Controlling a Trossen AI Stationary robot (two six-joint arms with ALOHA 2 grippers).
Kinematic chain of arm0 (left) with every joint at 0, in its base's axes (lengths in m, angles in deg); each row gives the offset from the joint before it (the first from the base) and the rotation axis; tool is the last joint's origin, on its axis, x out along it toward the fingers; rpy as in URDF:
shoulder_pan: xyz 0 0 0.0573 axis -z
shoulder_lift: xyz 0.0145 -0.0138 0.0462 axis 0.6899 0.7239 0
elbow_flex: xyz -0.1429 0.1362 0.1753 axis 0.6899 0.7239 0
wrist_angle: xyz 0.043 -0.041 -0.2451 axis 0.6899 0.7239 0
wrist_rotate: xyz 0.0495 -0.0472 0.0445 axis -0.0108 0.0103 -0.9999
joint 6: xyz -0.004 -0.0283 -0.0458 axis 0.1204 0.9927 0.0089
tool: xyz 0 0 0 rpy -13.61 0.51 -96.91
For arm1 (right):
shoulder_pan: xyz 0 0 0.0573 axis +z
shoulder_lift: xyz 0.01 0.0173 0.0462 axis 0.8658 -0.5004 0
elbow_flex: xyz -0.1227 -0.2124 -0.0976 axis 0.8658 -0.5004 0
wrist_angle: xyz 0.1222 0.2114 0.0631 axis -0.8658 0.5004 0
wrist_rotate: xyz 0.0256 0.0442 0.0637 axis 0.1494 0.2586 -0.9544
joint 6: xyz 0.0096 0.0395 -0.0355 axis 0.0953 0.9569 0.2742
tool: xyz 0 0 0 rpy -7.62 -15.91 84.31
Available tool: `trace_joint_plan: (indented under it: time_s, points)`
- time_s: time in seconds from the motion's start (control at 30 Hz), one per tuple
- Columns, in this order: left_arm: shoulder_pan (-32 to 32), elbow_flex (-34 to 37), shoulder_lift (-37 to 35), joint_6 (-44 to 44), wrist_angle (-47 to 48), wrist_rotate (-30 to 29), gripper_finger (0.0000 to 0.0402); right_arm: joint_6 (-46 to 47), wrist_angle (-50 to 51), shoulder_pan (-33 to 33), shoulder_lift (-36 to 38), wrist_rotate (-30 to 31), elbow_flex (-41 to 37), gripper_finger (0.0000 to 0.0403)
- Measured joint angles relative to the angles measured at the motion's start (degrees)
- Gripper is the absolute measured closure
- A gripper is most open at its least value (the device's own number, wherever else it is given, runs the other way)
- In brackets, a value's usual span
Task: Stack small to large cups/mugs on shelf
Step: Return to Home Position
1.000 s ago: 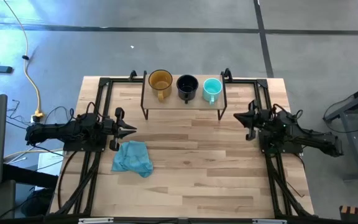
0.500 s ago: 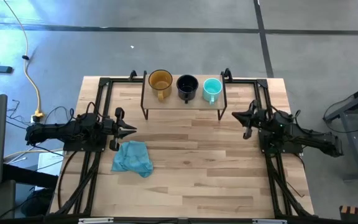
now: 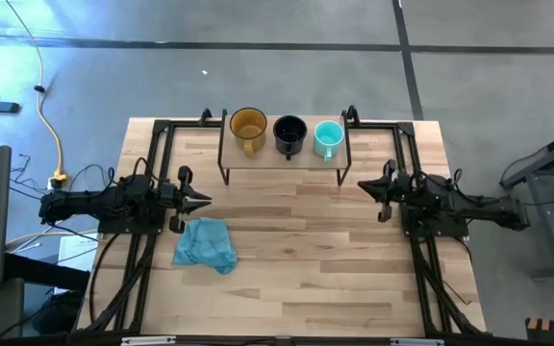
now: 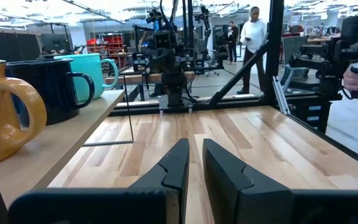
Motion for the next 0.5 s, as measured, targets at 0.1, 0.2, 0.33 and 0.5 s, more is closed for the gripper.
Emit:
trace_joint_plan:
  time_s: [0.1,0.2,0.33,0.5]
  points:
    - [0.0,0.0,0.0,0.0,0.0,0.0,0.0364,0.5,1.5,0.7,0.0,-0.2,0.0,0.0403]
    - [0.0,0.0,0.0,0.0,0.0,0.0,0.0364,1.7,1.7,2.2,0.0,-1.1,0.0,0.0403]
    - [0.0,0.0,0.0,0.0,0.0,0.0,0.0364,1.5,1.7,4.7,0.0,-0.1,0.0,0.0403]
    - [0.0,0.0,0.0,0.0,0.0,0.0,0.0364,0.9,3.4,6.0,0.0,1.8,0.0,0.0403]
